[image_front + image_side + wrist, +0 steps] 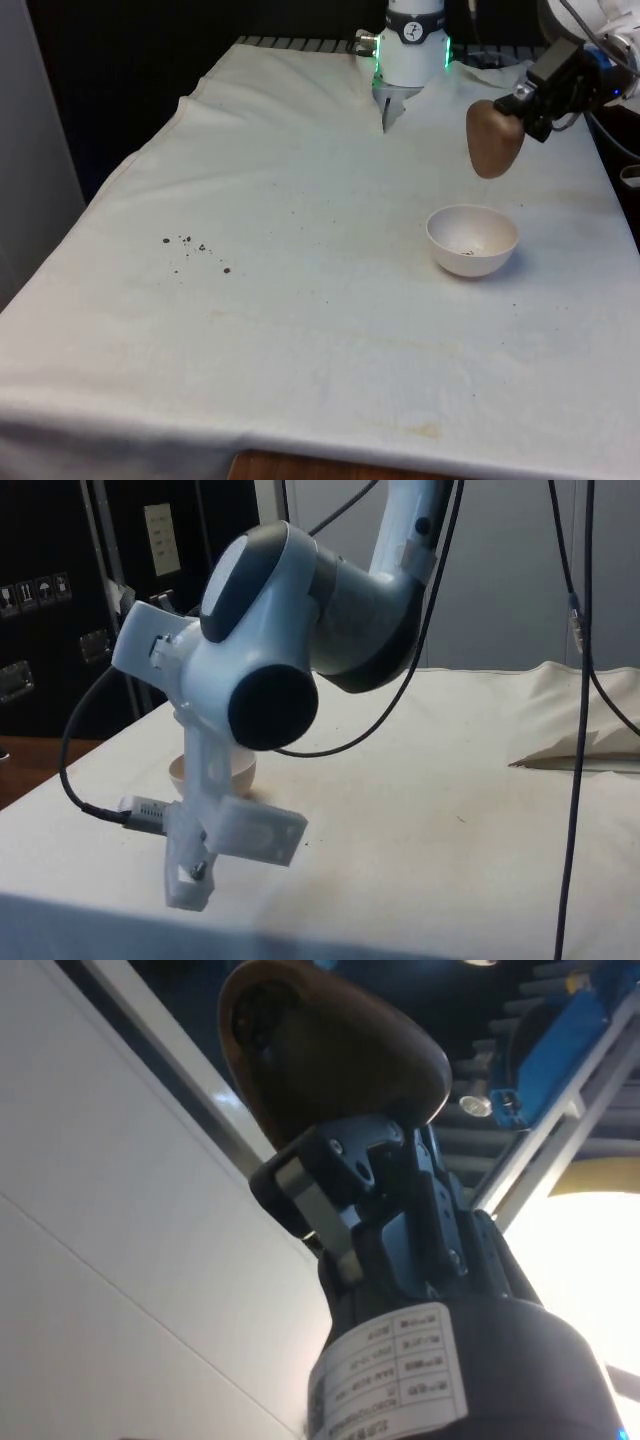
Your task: Pour the coffee beans from the cup into the bowl.
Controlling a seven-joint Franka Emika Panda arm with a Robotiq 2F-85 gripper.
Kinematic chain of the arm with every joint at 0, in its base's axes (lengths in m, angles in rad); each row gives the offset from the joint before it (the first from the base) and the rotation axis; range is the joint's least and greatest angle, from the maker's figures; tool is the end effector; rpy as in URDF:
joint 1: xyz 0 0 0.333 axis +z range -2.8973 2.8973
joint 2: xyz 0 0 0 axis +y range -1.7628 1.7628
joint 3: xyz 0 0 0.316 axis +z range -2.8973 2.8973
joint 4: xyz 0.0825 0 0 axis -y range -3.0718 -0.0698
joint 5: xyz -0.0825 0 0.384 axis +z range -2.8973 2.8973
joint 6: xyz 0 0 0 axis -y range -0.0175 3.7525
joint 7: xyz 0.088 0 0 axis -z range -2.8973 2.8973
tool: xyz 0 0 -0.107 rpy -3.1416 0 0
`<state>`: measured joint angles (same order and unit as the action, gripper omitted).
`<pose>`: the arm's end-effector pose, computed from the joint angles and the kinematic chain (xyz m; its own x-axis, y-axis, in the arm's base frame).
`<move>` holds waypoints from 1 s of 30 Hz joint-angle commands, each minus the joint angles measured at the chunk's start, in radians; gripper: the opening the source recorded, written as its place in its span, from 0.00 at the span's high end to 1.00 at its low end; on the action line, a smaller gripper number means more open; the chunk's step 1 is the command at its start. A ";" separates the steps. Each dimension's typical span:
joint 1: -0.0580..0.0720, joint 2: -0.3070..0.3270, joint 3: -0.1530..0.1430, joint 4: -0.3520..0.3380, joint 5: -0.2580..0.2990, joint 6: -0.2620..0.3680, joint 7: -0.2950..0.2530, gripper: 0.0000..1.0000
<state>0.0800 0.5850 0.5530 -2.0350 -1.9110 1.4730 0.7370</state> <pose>0.5397 0.2399 0.2250 0.6976 0.6916 -0.1875 0.1453 0.1198 0.9821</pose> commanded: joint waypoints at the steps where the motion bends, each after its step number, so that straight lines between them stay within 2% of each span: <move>1: 0.003 0.000 -0.002 -0.007 -0.013 0.000 -0.002 1.00; 9: 0.002 0.006 -0.006 -0.028 -0.059 -0.006 -0.004 1.00; 17: 0.001 0.013 -0.009 -0.037 -0.080 -0.028 -0.012 1.00; 21: 0.003 0.021 -0.010 -0.040 -0.096 -0.063 -0.011 1.00; 22: -0.001 0.021 -0.006 -0.038 -0.090 -0.057 -0.008 1.00; 24: 0.005 0.027 -0.008 -0.041 -0.107 -0.087 -0.011 1.00; 30: 0.005 0.039 -0.004 -0.042 -0.130 -0.132 -0.013 1.00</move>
<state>0.0800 0.6220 0.5520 -2.0770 -2.0330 1.3520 0.7290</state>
